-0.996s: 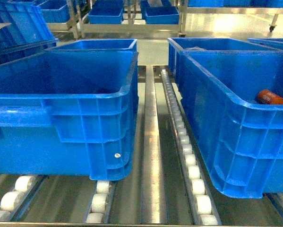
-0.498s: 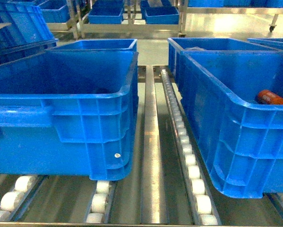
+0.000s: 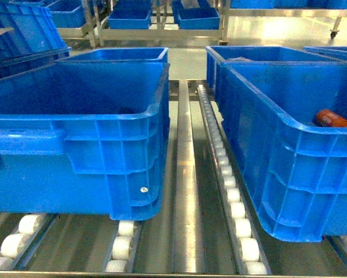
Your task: Sort blue parts and orange caps into right shelf containers
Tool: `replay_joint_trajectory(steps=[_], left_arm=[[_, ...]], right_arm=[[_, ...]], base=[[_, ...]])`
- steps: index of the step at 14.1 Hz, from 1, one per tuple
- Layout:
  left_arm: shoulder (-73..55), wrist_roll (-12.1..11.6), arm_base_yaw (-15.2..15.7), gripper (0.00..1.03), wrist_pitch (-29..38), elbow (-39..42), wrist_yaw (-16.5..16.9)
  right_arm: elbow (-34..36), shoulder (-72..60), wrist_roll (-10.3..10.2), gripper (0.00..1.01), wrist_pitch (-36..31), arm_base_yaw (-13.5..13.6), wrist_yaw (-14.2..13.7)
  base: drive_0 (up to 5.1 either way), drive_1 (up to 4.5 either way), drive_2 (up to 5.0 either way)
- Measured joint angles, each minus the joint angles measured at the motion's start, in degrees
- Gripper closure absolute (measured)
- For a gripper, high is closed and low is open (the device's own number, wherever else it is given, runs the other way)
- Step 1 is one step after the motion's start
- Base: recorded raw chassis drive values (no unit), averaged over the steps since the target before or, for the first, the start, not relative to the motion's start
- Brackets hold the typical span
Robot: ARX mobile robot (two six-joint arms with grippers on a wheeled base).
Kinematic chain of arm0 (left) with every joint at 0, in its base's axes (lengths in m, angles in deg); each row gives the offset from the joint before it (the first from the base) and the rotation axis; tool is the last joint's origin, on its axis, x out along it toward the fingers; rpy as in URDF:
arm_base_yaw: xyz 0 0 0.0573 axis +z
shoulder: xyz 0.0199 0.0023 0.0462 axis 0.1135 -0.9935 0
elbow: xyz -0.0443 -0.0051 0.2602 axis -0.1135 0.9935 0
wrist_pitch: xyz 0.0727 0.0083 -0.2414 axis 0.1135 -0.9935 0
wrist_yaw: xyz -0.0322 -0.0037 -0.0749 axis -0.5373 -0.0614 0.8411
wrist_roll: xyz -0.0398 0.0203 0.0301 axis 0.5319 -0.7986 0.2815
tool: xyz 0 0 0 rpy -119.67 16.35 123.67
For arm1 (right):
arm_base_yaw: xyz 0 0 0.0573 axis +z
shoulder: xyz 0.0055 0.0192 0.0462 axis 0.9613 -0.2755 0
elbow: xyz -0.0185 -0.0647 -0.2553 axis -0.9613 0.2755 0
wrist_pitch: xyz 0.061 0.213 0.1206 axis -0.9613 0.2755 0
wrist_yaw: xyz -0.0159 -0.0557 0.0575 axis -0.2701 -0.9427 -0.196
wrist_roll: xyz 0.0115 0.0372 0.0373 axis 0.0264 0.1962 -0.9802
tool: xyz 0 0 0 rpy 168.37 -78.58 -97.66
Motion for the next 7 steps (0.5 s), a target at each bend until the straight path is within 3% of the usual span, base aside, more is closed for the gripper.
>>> replay_joint_trajectory(steps=[3,4,7], left_arm=[[0.0,0.0,0.0,1.01,0.3,0.0,0.0],[0.0,0.0,0.0,0.95,0.3,0.0,0.0],[0.0,0.0,0.0,0.57,0.3,0.0,0.0]], right_arm=[[0.0,0.0,0.0,0.99,-0.5,0.0,0.0],[0.0,0.0,0.0,0.92,-0.5,0.0,0.0],[0.0,0.0,0.0,0.54,-0.5,0.0,0.0]], base=[[0.0,0.0,0.0],[0.0,0.0,0.0],[0.0,0.0,0.0]])
